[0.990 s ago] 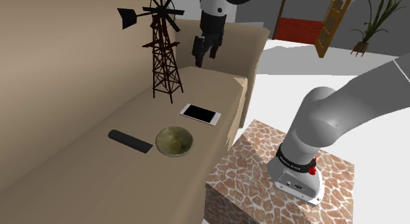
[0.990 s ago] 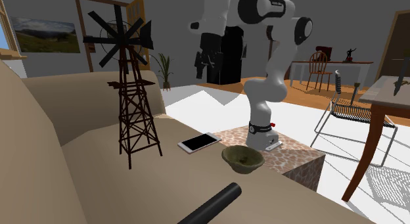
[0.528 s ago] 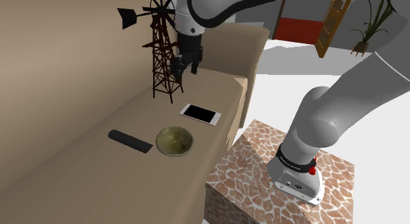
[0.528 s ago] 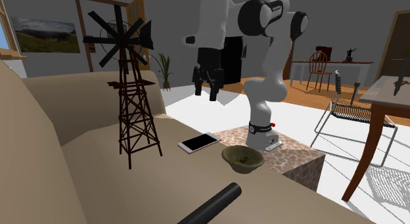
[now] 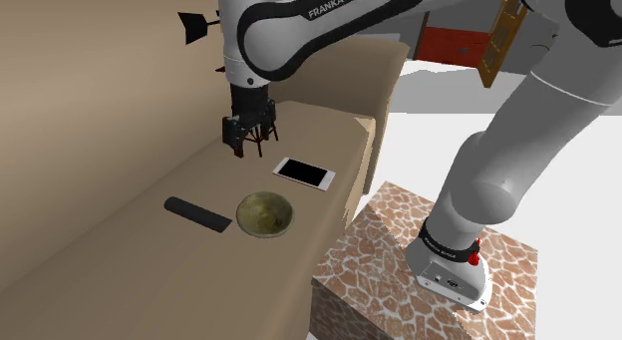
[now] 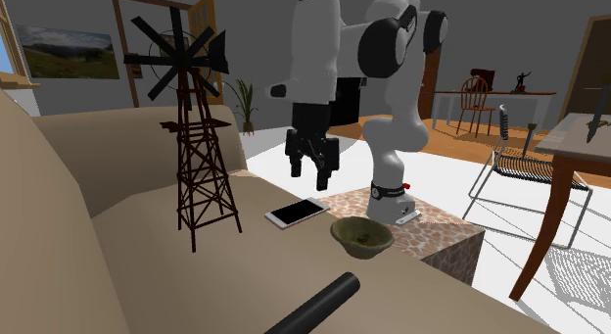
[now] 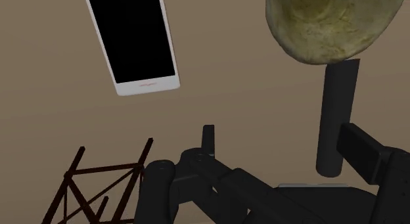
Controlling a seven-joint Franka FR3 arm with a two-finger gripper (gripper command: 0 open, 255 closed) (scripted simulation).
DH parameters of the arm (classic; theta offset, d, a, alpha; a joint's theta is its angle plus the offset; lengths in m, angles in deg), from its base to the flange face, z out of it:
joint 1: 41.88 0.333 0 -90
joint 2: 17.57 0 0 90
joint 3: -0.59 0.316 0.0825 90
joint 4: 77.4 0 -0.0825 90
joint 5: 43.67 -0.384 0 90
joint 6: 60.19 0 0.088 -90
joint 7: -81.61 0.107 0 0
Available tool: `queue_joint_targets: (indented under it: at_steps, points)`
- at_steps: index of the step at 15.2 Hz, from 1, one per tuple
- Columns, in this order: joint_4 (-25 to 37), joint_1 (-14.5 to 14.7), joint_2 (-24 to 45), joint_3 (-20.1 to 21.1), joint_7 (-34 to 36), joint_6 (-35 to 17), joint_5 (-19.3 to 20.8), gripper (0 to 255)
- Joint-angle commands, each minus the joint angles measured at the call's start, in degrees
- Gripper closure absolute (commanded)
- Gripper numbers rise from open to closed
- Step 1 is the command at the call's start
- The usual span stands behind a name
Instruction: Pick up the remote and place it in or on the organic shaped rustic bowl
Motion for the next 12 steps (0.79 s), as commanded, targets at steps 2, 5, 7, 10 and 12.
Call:
queue_joint_targets:
  at_steps: [2, 5, 7, 10, 12]
  points:
    - [2.92, 0.83, 6.41, 2.02, 3.05, -2.42, 1.19, 0]
    - [6.50, 1.90, 12.61, 3.46, 5.91, -3.89, 2.84, 0]
    - [9.19, 2.82, 16.83, 4.17, 7.81, -4.62, 4.13, 0]
    - [13.70, 4.56, 23.25, 4.83, 10.52, -5.29, 6.18, 0]
    - [17.04, 5.96, 27.56, 5.01, 12.17, -5.47, 7.51, 0]
